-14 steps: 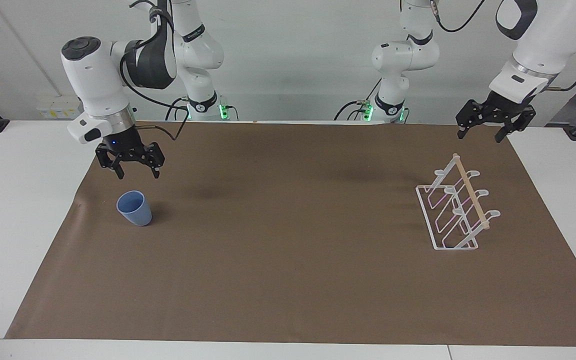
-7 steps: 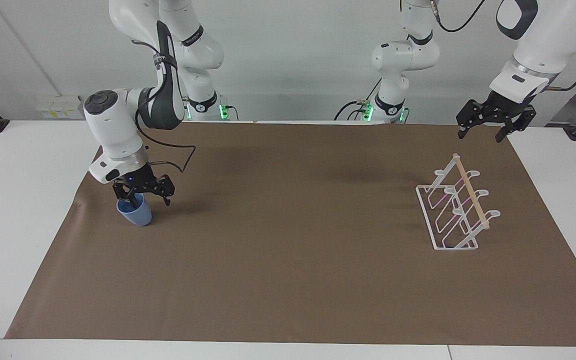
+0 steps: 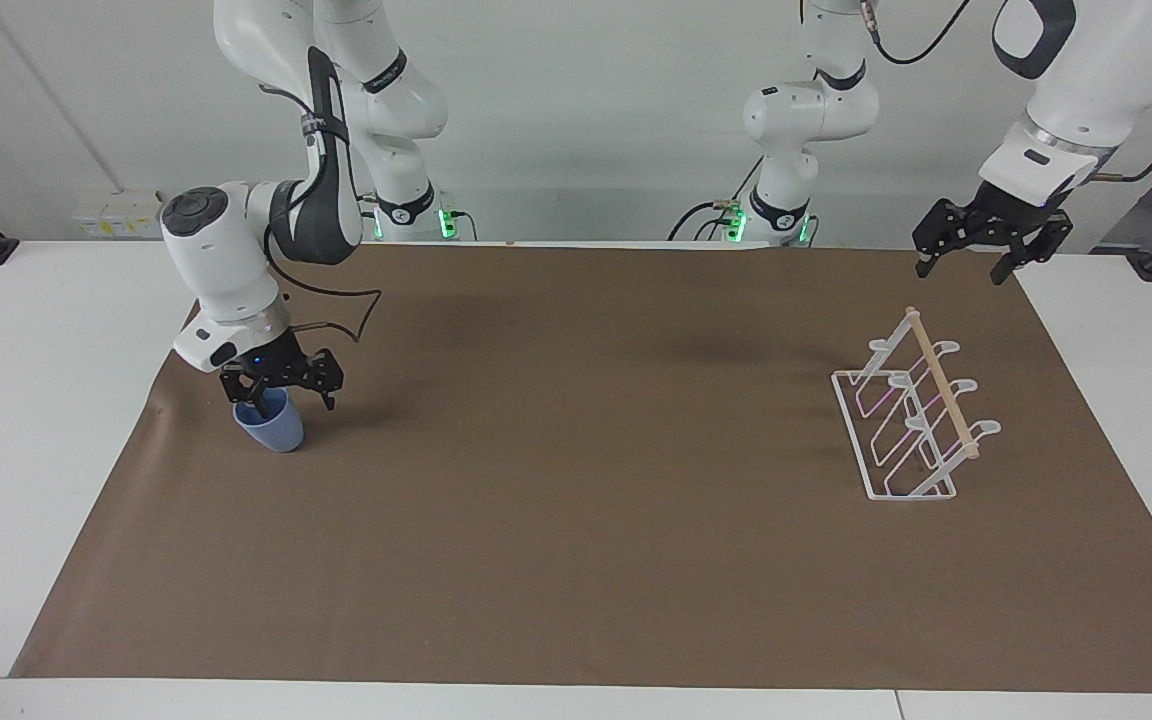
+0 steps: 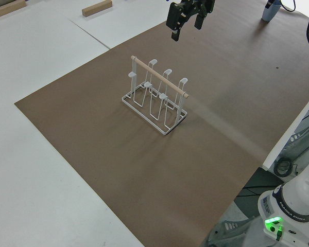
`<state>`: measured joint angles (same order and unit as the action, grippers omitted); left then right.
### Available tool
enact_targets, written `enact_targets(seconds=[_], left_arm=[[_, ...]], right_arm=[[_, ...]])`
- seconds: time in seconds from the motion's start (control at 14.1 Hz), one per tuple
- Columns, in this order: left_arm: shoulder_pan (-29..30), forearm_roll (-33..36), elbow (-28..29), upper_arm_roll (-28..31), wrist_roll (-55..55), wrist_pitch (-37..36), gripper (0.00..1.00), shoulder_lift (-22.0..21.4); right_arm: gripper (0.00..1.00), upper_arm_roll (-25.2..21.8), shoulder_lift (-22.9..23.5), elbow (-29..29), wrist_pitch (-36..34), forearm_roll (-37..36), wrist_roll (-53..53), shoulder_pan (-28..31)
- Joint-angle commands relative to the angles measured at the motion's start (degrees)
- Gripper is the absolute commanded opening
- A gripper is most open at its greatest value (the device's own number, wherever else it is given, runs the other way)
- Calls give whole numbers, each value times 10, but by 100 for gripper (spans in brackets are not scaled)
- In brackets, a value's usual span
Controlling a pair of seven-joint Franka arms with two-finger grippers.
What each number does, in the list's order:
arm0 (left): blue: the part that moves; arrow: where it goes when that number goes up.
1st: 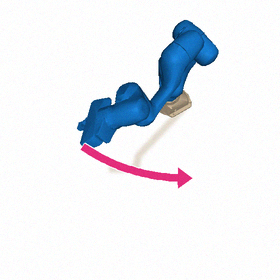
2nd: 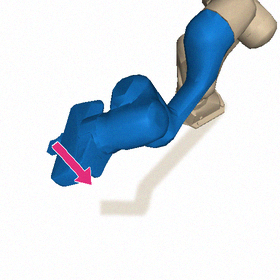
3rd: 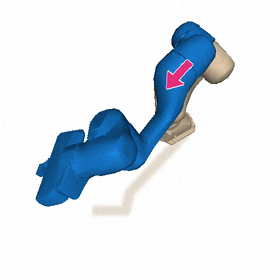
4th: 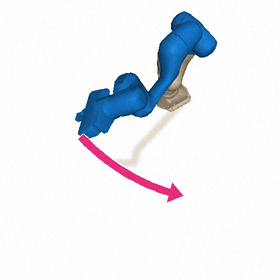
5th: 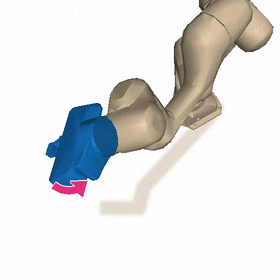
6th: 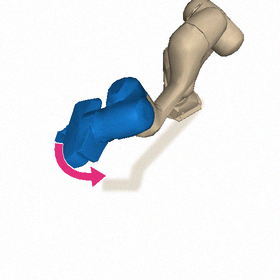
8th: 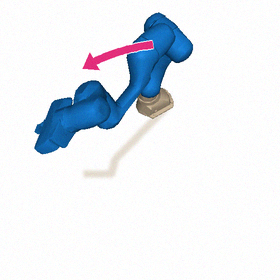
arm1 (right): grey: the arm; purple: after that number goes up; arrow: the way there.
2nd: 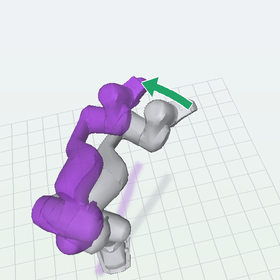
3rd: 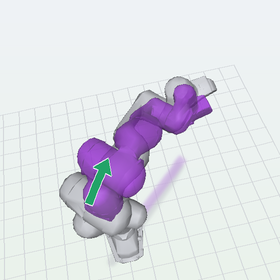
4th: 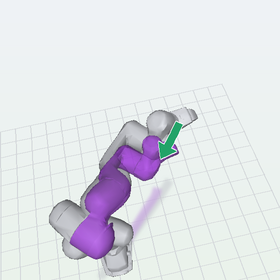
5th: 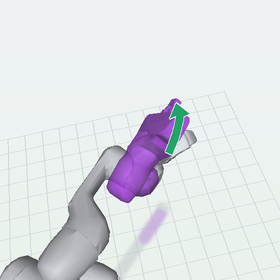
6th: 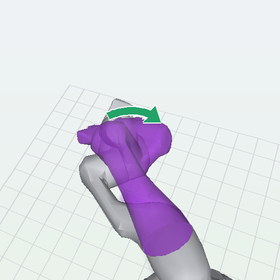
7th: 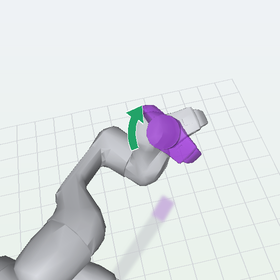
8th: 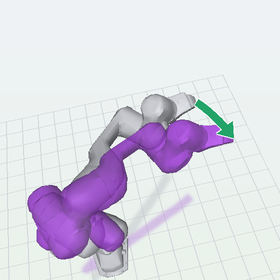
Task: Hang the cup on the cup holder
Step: 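Reach the right gripper to the blue cup and grasp its rim, then lift the cup with the right gripper while the left gripper rises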
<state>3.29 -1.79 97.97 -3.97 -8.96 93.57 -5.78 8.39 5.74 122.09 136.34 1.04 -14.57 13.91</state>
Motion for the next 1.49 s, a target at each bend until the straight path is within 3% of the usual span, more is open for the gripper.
enact_targets(seconds=[0.0, 0.07, 0.35, 0.92, 1.06, 1.42], left_arm=[[-4, -6, 25, 4, 3, 15, 100, -19], [-4, -6, 25, 4, 4, 16, 100, -19], [-4, -6, 25, 4, 4, 15, 100, -19], [-4, -6, 26, 4, 4, 17, 100, -19], [-4, -6, 26, 4, 4, 17, 100, -19], [-4, -6, 19, 3, 8, 17, 100, -17]], right_arm=[[100, 4, -8, 15, 16, 4, -20, 12], [94, 4, -8, 15, 16, 4, -20, 12], [86, 4, -8, 18, 16, 4, -20, 12], [83, 4, 5, 44, 57, 4, -20, 15], [74, 4, 5, 43, 57, 4, -20, 15], [22, 4, 5, 44, 55, 4, -18, 21]])
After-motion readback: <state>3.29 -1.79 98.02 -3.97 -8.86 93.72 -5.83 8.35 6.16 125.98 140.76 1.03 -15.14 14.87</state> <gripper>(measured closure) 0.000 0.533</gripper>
